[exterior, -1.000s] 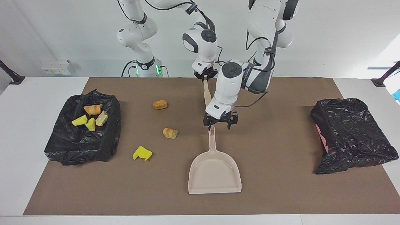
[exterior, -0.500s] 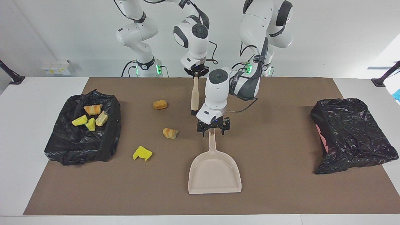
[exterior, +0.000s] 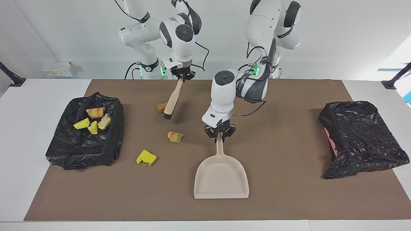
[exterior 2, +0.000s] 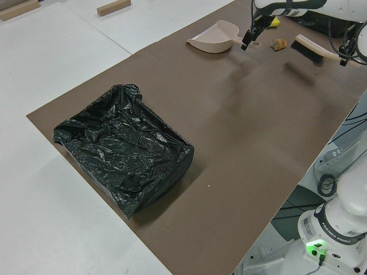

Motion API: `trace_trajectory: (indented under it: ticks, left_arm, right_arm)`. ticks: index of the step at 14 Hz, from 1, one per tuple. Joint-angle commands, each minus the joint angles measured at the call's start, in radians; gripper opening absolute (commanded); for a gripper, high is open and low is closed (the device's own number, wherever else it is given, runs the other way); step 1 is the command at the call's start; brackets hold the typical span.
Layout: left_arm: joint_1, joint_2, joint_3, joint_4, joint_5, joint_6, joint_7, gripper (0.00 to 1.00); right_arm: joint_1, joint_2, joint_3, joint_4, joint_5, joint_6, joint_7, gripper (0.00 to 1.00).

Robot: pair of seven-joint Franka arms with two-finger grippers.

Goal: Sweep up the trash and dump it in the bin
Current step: 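Grasp the dustpan handle with the left gripper while the right gripper grasps the brush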

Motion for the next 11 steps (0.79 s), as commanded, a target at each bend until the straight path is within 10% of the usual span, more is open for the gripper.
trace_trajectory:
  ticks: [1,7,11]
  left_arm:
    - [0.021,0.021,0.003,0.027,0.019,0.003,0.049,0.00]
    - [0.103,-0.096,0.003,-0.045,0.005,-0.074,0.473,0.00]
    - [0.153,-0.254,0.001,-0.263,0.005,-0.068,0.789,0.00]
  right_arm:
    - [-0.025,-0.056,0.013,-0.049,-0.023,-0.038,0.139,0.00]
    - [-0.115,-0.082,0.011,-0.098,0.144,-0.088,0.235,0.00]
    - [-0.100,-0.059,0.015,-0.131,0.189,0.010,0.236,0.00]
